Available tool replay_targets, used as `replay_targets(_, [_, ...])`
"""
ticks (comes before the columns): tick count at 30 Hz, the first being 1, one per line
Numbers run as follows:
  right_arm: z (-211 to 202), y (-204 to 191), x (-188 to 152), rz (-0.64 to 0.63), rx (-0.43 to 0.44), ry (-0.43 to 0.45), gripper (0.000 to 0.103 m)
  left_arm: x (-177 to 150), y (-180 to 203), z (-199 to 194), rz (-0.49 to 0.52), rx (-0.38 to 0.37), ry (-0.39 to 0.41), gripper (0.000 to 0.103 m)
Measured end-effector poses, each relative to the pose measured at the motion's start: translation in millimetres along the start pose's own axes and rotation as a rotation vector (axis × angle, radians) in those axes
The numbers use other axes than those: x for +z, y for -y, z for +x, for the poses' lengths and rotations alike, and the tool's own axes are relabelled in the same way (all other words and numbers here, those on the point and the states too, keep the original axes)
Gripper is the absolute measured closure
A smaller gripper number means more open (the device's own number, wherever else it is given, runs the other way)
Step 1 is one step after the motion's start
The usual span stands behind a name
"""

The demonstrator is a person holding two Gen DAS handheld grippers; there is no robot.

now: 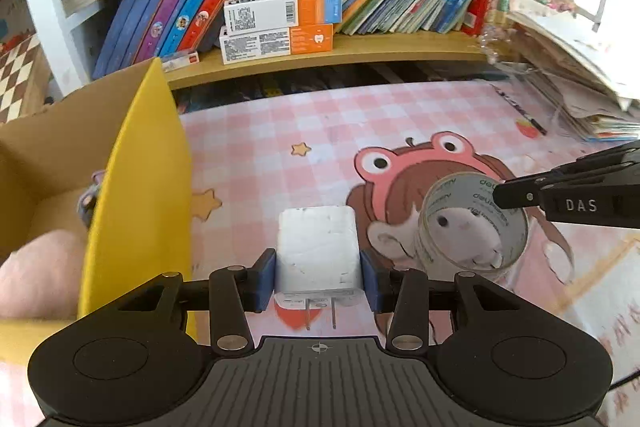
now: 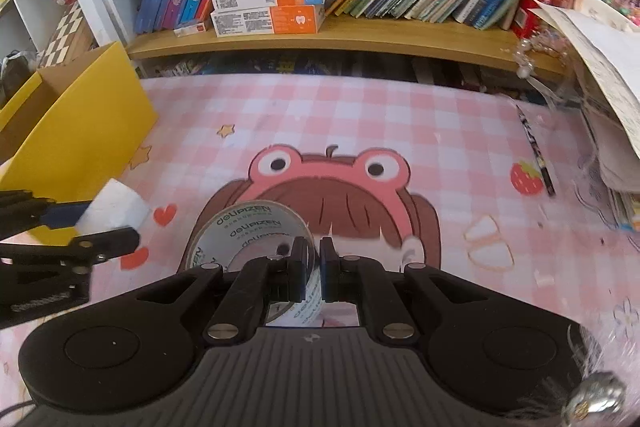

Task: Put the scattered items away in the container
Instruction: 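Close the left gripper on the white plug while the right gripper grips the tape roll rim, then lift the plug with the left tool while the right tool carries the tape over the box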

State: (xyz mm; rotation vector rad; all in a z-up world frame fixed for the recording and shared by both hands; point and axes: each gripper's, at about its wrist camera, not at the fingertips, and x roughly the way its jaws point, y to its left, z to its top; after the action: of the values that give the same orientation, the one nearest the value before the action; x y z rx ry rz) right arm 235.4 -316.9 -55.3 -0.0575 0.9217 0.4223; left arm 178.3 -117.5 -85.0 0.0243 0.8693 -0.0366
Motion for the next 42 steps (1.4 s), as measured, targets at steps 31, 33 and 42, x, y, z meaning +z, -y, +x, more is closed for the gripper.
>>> replay_targets(31, [-89,-109,-70,-0.017,-0.085,0.056,0.096,-70,-49,-116,0.049,-0.072,0.14,0.061])
replay_targets(33, [-91,-120,-71,-0.015,-0.088,0.061,0.096,-72,-59,-122,0.048,-0.075,0.148,0.061])
replay_targets(42, [-97,-166,-71,-0.016,-0.11,0.082,0.096,-78,-97,-140,0.049,-0.098,0.181,0.061])
